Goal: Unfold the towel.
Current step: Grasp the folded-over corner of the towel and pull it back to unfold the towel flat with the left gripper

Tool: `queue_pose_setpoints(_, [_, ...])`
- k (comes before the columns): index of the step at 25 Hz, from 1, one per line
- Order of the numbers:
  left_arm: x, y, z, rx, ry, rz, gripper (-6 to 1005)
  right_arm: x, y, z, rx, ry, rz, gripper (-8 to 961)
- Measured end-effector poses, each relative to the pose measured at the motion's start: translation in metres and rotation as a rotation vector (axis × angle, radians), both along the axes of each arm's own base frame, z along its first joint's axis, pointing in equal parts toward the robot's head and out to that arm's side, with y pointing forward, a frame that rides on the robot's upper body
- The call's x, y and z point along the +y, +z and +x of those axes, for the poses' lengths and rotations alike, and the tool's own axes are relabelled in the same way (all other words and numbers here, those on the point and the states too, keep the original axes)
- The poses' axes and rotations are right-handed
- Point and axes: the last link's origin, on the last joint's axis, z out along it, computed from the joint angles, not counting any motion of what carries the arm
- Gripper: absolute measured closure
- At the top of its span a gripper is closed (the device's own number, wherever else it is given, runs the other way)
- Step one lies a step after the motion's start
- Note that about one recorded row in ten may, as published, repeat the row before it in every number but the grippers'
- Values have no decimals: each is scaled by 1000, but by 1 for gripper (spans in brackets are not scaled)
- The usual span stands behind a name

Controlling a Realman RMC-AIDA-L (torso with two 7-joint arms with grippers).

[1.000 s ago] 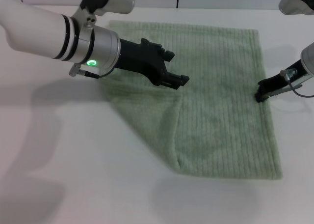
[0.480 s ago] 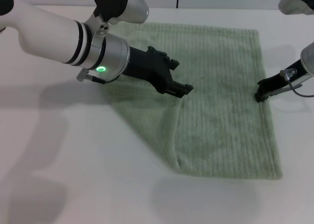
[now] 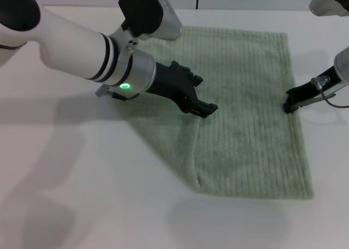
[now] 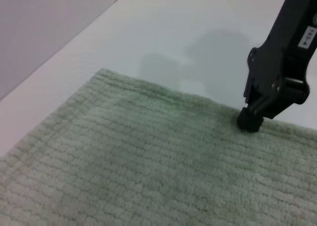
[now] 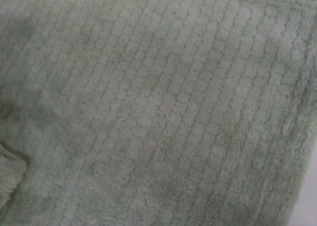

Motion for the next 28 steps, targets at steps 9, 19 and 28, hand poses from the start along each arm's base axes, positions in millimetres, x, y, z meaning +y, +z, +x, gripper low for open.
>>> queue_pose_setpoints(9, [3, -15, -2, 51, 20, 26, 214, 0, 0, -1, 0, 3, 0, 954])
queue_pose_setpoints(19, [4, -19, -3, 70, 23, 25, 214, 0, -1, -2, 1, 4, -2, 954])
queue_pose_setpoints(28, [3, -23, -3, 84, 17, 19, 214, 0, -1, -2, 1, 4, -1, 954])
